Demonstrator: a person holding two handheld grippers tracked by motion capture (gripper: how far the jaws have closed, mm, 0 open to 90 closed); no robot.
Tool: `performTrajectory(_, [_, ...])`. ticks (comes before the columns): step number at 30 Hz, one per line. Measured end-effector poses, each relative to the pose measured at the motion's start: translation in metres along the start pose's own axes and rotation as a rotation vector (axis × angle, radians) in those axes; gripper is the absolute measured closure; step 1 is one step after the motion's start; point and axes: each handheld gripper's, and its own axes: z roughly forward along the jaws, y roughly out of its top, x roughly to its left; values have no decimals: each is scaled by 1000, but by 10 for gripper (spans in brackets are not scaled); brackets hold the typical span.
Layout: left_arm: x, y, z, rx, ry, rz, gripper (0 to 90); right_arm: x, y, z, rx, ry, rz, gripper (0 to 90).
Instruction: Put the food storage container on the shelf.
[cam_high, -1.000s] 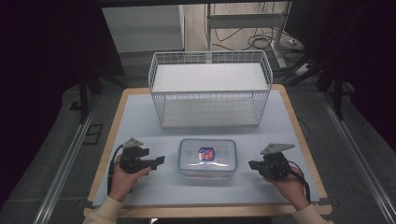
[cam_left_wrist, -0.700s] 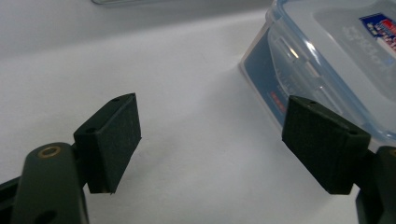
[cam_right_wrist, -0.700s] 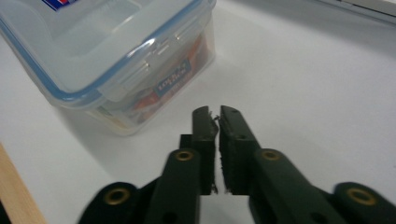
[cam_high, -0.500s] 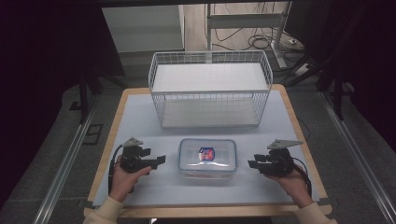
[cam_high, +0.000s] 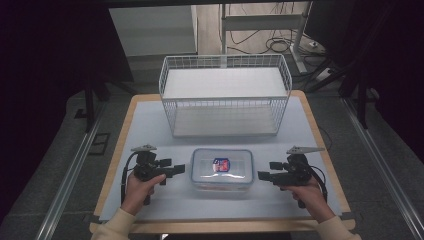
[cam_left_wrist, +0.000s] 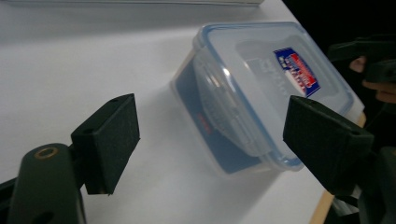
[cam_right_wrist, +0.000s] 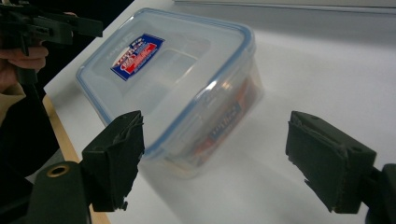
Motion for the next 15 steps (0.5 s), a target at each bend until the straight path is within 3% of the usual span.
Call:
performTrajectory(8, [-2,7,20,51,-73,-40,177,4,10,19,17,15,1,172])
performTrajectory(15, [-1,8,38,111,-120,-67,171,5,10,20,19,15,-2,172])
